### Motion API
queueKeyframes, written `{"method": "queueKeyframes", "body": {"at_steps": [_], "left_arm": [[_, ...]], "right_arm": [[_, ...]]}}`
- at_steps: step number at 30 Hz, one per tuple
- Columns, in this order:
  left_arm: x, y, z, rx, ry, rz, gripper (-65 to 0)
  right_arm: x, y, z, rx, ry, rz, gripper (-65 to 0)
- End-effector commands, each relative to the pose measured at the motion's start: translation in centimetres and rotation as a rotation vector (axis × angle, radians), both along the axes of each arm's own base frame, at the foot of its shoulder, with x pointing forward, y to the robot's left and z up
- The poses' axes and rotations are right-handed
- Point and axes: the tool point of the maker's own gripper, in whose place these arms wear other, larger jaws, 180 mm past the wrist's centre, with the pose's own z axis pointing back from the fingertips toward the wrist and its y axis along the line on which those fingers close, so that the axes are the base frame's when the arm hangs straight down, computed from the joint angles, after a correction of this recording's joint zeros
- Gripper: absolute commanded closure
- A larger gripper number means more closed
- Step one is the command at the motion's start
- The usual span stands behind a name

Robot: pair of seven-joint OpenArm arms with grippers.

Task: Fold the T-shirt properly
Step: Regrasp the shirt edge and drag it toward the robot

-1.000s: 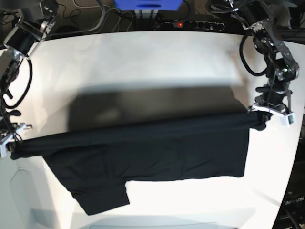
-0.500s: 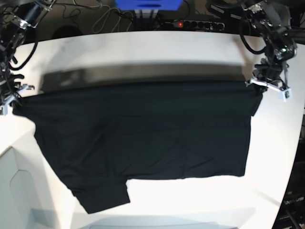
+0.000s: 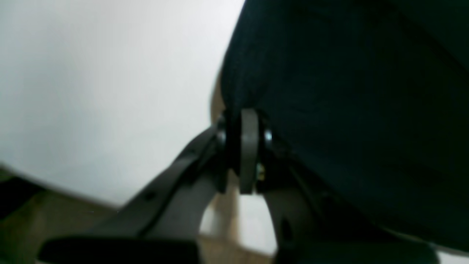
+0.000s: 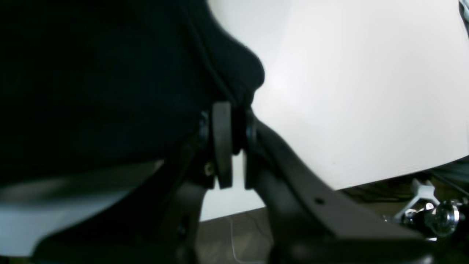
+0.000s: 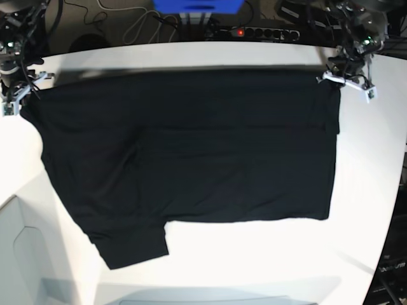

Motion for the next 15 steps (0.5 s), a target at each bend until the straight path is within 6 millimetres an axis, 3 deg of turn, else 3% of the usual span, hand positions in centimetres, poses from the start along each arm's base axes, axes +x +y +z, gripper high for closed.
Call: {"method": "queueKeyframes", "body": {"at_steps": [1, 15], "left_arm": [[0.0, 0.7, 0.8, 0.033, -0.016, -0.003, 0.0], [-2.7, 2.0, 0.5, 0.054, 0.043, 0.025, 0.0]], "right_arm": [[0.0, -0.4, 0.8, -0.021, -0.022, -0.002, 0.0], [-3.9, -0.9, -0.6, -0.027, 0.078, -0.022, 0.0]]}}
